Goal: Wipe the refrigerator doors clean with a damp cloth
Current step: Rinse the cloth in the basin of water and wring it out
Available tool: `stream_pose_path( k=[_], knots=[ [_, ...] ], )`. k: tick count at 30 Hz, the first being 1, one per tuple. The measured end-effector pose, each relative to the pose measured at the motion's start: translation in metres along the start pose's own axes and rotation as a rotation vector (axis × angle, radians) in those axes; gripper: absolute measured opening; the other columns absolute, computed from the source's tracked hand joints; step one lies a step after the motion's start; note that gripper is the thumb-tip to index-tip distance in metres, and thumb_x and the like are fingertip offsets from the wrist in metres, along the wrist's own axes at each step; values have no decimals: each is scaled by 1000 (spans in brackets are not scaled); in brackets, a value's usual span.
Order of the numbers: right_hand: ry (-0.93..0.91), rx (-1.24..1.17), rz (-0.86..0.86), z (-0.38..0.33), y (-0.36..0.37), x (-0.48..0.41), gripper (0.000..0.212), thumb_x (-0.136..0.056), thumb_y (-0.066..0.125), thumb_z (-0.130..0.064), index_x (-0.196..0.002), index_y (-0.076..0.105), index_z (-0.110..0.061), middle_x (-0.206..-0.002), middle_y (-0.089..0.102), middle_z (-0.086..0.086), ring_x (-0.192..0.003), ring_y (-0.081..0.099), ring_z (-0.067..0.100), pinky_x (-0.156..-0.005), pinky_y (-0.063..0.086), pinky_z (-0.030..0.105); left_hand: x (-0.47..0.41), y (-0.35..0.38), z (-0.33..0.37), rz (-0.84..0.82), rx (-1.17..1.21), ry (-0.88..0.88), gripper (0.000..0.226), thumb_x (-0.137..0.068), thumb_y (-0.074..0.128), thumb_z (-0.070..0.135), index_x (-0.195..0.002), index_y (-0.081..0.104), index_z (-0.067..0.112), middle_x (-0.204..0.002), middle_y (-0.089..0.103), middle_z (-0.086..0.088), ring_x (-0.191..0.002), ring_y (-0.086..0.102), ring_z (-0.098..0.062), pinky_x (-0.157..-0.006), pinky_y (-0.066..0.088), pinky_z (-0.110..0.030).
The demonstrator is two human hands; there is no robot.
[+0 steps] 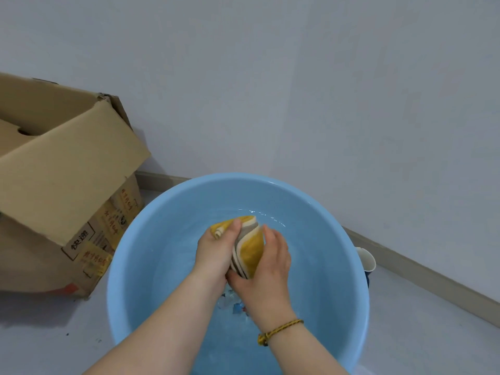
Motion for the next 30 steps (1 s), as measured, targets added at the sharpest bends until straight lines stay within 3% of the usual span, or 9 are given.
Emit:
stream_pose_path(
  k=[3, 6, 10, 13, 16, 18, 21, 25, 30],
  knots=[
    [326, -478, -302, 22, 28, 2, 103, -71, 74, -11, -144, 3, -23, -133, 41, -4, -117, 46, 9, -102, 40, 25, 1, 7, 7, -45, -72, 53, 24, -92, 49, 26, -75, 61, 16, -73, 65, -1, -66, 61, -13, -59, 50, -21],
    [306, -572, -414, 18, 39, 0, 62, -59, 70, -10, -117, 48, -12, -99, 63, 2, -82, 60, 9, -72, 52, 18, 1, 12, 9, -75, -101, 38, 33, -93, 45, 32, -71, 58, 13, -71, 62, -4, -65, 59, -15, -59, 48, -21],
    [441, -649, -535, 30, 51, 9, 26, -54, 58, -10, -79, 61, -15, -84, 63, 7, -83, 59, 22, -82, 50, 38, 2, 22, 2, -160, -162, -96, 44, -92, 38, 47, -74, 58, 13, -76, 63, -5, -71, 60, -16, -67, 50, -23],
    [478, -296, -441, 52, 25, -5, 12, -66, 65, -11, -70, 55, -17, -82, 62, 5, -73, 58, 17, -65, 48, 24, 7, 23, -11, -213, -251, -182, 60, -84, 45, 58, -125, 47, 16, -127, 56, -7, -114, 53, -23, -104, 37, -37],
    [261, 295, -319, 37, -2, -19, 8, -79, 55, -19, -85, 58, -17, -87, 65, 4, -81, 62, 22, -66, 44, 25, 24, 31, -19, -152, -309, -158, 96, -77, 65, 44, -146, 2, 23, -148, 31, -4, -133, 34, -22, -109, 25, -34],
    [-84, 654, -110, 0, -3, -17, 15, -71, 65, -24, -83, 63, -17, -78, 66, 2, -76, 63, 22, -64, 45, 25, 24, 31, -19, -13, -157, -143, 95, -73, 74, 29, -145, 13, 15, -139, 43, -9, -125, 45, -24, -104, 34, -34],
    [-283, 677, -19, -26, 2, -7, 26, -46, 78, -20, -66, 63, -15, -56, 57, -2, -55, 57, 18, -55, 47, 23, 13, 22, -13, 98, 78, -100, 41, -72, 74, 11, -107, 56, 1, -92, 63, -16, -88, 61, -26, -80, 47, -33],
    [187, 99, -131, 10, -6, -1, 27, -85, 52, -16, -108, 37, -17, -89, 56, -1, -89, 58, 23, -63, 33, 27, 9, 21, 5, 37, 121, -2, 15, -75, 68, 2, -71, 61, 15, -69, 62, -1, -70, 59, -19, -71, 49, -28],
    [278, -149, -314, 15, 21, -6, 29, -76, 61, -6, -104, 54, -11, -68, 49, -12, -63, 50, 5, -50, 38, 3, 8, 26, 17, -93, 130, 74, 30, -82, 62, 15, -51, 60, 15, -44, 59, 5, -45, 58, -7, -48, 47, -15]
  ],
)
Point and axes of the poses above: each hand's wrist, its own x-axis away from the middle knuckle, its own y-axis out of the palm, z = x × y, the point moved 10 cm from there along -x, towards the middle knuckle
